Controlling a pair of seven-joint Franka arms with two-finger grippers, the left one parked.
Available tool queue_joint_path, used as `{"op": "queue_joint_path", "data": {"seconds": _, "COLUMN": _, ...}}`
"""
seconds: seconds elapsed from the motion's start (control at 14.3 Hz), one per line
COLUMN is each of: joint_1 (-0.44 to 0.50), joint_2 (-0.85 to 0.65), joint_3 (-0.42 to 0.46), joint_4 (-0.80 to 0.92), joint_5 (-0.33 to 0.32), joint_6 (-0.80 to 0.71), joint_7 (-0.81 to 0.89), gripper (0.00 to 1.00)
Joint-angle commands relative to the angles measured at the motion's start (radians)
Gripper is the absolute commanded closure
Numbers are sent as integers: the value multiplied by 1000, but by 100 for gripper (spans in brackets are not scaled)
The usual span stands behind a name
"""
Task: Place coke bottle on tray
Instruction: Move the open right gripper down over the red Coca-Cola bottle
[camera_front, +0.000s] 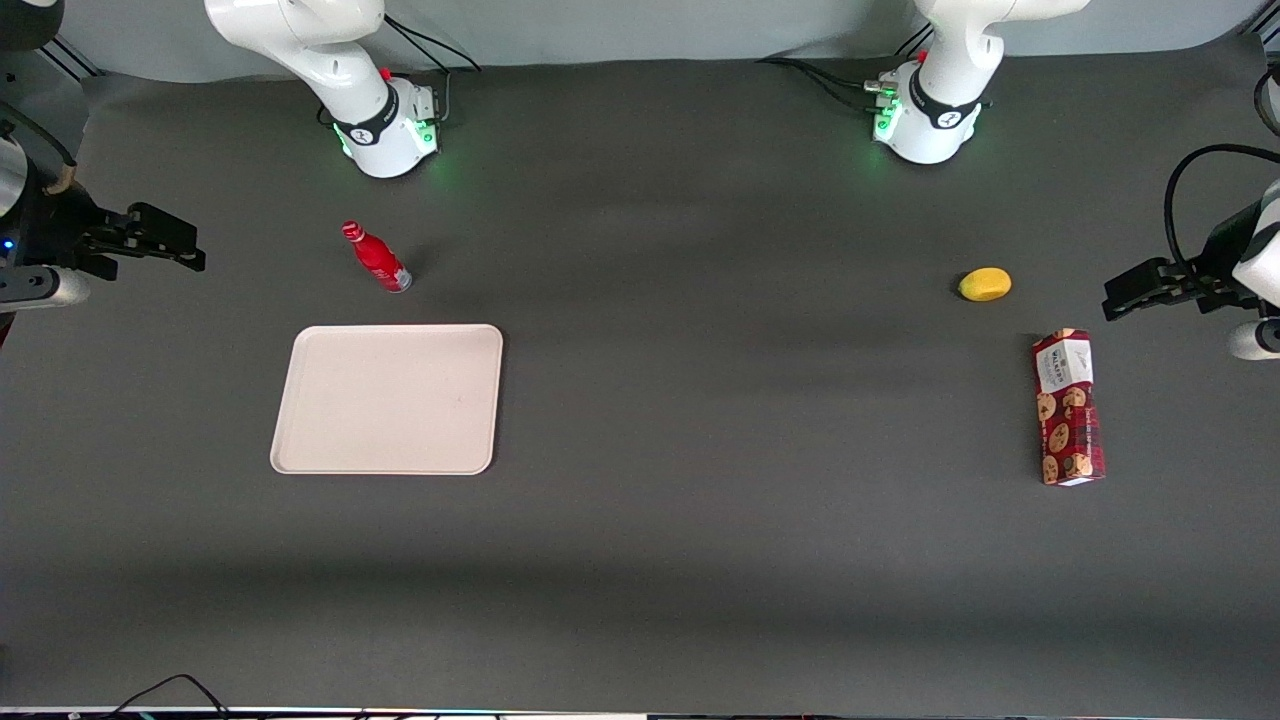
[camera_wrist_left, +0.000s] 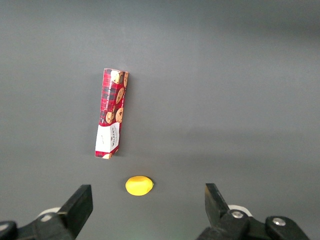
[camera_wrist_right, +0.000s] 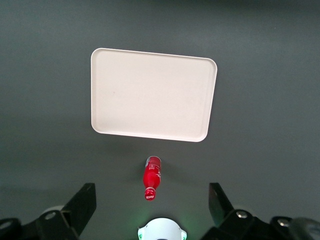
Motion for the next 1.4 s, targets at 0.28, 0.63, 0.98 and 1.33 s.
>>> {"op": "queue_joint_path", "data": {"seconds": 0.28, "joint_1": 8, "joint_2": -36, "joint_3": 3, "joint_4": -41, "joint_5": -4, "joint_6": -66, "joint_7": 13, "gripper": 0}}
{"op": "queue_joint_path", "data": {"seconds": 0.63, "joint_1": 4, "joint_2": -408, "joint_3": 27, "joint_4": -643, "joint_5": 52, "joint_6": 151, "joint_7": 50, "gripper": 0}}
{"op": "queue_joint_path", "data": {"seconds": 0.98, "joint_1": 7, "joint_2": -622, "joint_3": 138, "joint_4": -1112, "joint_5": 54, "joint_6": 487, "joint_7": 164, "gripper": 0}}
{"op": "queue_joint_path", "data": {"seconds": 1.33, "joint_1": 2, "joint_2": -647, "joint_3": 145, "joint_4": -1318, "joint_5": 54, "joint_6": 710, "joint_7": 162, "gripper": 0}}
